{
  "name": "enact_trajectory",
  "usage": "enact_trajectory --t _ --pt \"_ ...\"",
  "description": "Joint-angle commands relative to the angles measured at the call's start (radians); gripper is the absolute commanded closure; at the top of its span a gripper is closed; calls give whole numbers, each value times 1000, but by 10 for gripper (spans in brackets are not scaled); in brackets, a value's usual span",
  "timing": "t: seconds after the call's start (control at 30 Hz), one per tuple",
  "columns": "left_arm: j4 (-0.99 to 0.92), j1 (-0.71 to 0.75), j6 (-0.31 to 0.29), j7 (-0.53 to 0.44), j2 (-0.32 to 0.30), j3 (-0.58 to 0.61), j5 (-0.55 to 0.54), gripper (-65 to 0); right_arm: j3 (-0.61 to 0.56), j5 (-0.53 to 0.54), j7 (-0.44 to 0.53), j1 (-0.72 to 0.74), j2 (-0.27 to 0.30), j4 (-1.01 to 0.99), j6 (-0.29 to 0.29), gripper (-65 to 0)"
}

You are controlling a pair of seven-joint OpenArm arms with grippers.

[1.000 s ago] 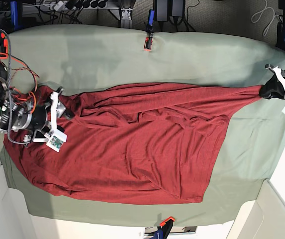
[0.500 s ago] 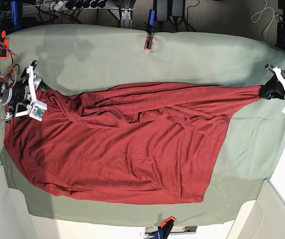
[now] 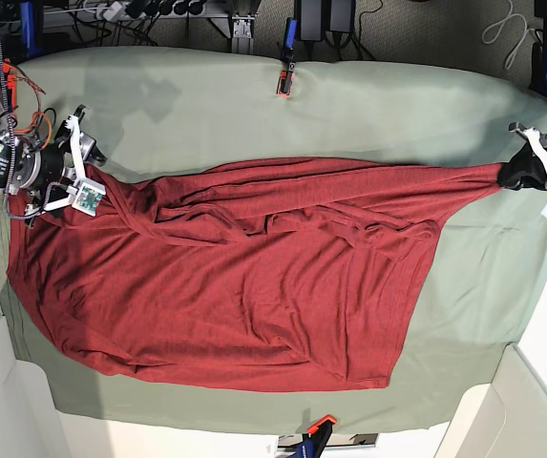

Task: Fold the T-shirt properly
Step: 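Drag both held corners across the shirt, folding the edge over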

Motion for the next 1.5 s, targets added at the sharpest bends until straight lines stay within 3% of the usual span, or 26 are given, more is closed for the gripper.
enact_trajectory --t 0.0,0.17,0.33,0.5,0.83,1.1,1.23,1.47 --pt "13 -8 -3 -21 -25 -13 -10 0 9 -21 8 17 8 -7 -23 -310" --pt "13 -8 -3 -21 -25 -13 -10 0 9 -83 26 19 -2 -41 -99 -286" --pt "13 -8 -3 -14 -25 -13 -10 0 9 -98 26 21 0 -41 -133 0" --pt "13 -7 -3 9 -26 -13 -10 0 9 -77 2 18 20 -10 -134 0" --pt "13 51 -3 53 -39 -22 -56 0 10 104 -103 13 184 159 -134 0" --pt "13 202 -3 62 -53 -194 -124 0 10 172 -124 -28 277 205 -80 0" --pt "33 246 -3 80 -53 -225 -179 0 10 172 -124 -53 278 211 -80 0" --pt "160 255 -3 4 -34 -225 -127 0 11 171 -113 -47 246 211 -80 0"
